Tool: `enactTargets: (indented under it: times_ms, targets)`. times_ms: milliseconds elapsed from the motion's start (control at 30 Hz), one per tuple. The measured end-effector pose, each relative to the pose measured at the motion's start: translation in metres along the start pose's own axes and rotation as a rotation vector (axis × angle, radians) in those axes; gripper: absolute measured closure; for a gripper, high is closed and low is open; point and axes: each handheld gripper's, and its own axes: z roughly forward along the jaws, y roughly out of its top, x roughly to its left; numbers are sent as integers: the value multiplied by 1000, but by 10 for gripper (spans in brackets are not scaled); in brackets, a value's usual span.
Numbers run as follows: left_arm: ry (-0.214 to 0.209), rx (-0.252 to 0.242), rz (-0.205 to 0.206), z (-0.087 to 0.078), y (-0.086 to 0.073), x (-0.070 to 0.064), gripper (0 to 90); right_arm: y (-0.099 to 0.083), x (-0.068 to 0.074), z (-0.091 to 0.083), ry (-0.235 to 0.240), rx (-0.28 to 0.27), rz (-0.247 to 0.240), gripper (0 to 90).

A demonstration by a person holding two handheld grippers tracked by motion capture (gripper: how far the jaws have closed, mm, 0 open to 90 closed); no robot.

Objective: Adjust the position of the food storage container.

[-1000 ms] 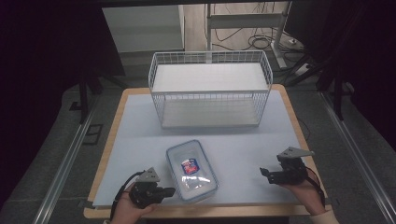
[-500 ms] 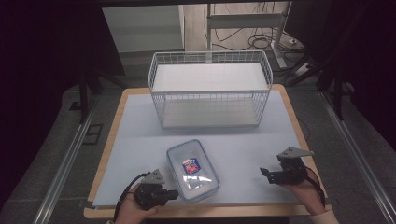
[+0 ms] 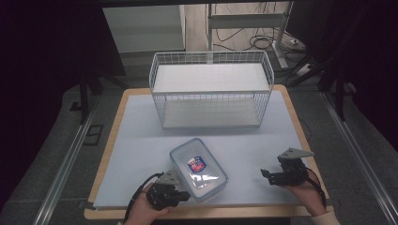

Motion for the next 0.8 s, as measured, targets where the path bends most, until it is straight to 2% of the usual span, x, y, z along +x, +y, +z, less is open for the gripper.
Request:
enactTargets:
  times_ms: [500, 667, 800]
  targets:
    - [-11, 8, 40, 30, 32, -6, 896, -1, 1, 3, 1, 17, -9, 131]
    - [-29, -29, 26, 32, 42, -4, 897, -1, 1, 4, 4, 22, -8, 132]
    - [-30, -26, 19, 40, 47, -2, 897, -2, 2, 4, 5, 25, -10, 132]
